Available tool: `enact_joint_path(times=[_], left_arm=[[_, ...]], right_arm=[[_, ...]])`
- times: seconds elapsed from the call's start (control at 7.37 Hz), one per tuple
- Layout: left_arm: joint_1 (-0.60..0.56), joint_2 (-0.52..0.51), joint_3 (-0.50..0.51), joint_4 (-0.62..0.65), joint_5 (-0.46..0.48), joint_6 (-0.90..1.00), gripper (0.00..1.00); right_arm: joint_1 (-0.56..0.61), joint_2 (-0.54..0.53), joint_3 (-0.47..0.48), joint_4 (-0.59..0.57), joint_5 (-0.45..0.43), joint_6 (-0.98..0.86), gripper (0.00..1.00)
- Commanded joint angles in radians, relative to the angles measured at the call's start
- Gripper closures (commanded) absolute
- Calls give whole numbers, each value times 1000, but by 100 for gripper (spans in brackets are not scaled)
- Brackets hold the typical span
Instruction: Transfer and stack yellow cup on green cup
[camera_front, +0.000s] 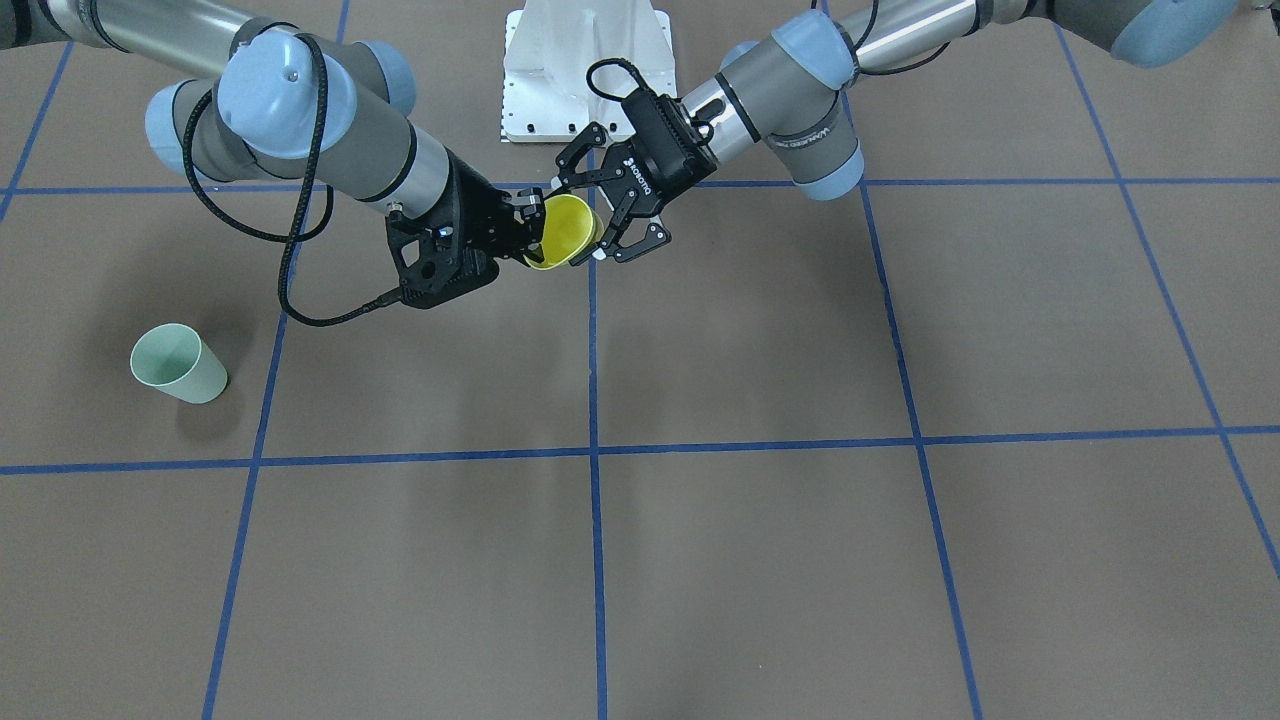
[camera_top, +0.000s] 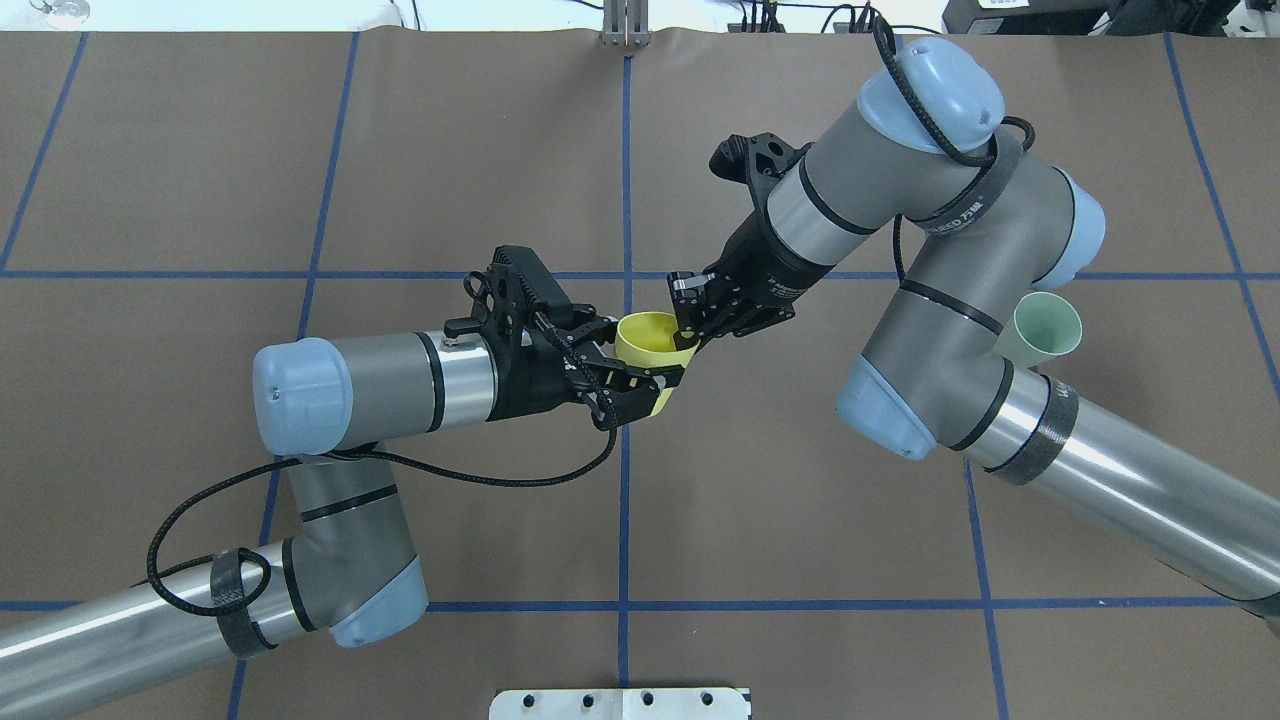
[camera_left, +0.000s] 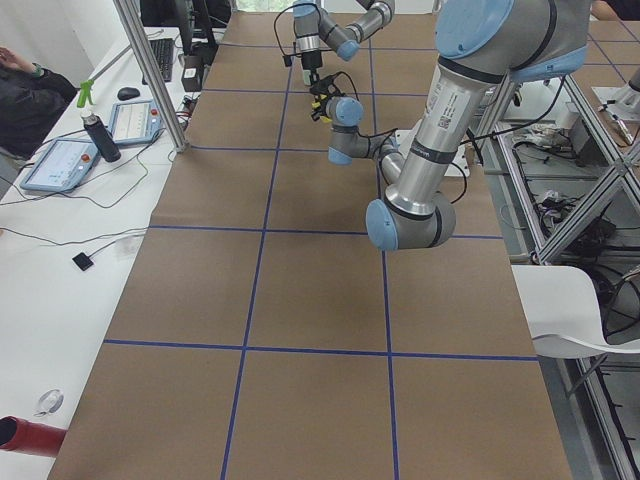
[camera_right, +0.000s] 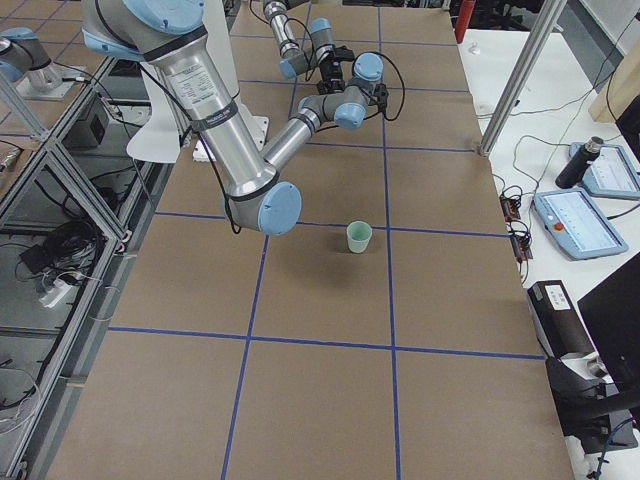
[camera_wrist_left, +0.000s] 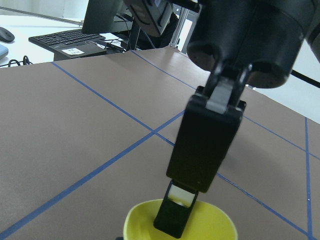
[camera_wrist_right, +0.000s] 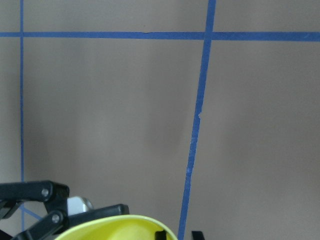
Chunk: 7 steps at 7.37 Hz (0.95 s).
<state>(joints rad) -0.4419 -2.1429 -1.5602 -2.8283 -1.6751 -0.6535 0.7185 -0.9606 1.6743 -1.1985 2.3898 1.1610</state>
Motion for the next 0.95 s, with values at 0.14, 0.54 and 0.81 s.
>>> enact_joint_path(times=[0.14,0.54,0.81], left_arm=[[0,-28,2,3,35,0,0],[-1,-26,2,7,37,-2,0],[-8,-23,0,10,35,0,0]], right_arm=[[1,0,2,0,2,0,100],[1,0,4,2,2,-3,100],[10,-9,7,2,2,-6,100]])
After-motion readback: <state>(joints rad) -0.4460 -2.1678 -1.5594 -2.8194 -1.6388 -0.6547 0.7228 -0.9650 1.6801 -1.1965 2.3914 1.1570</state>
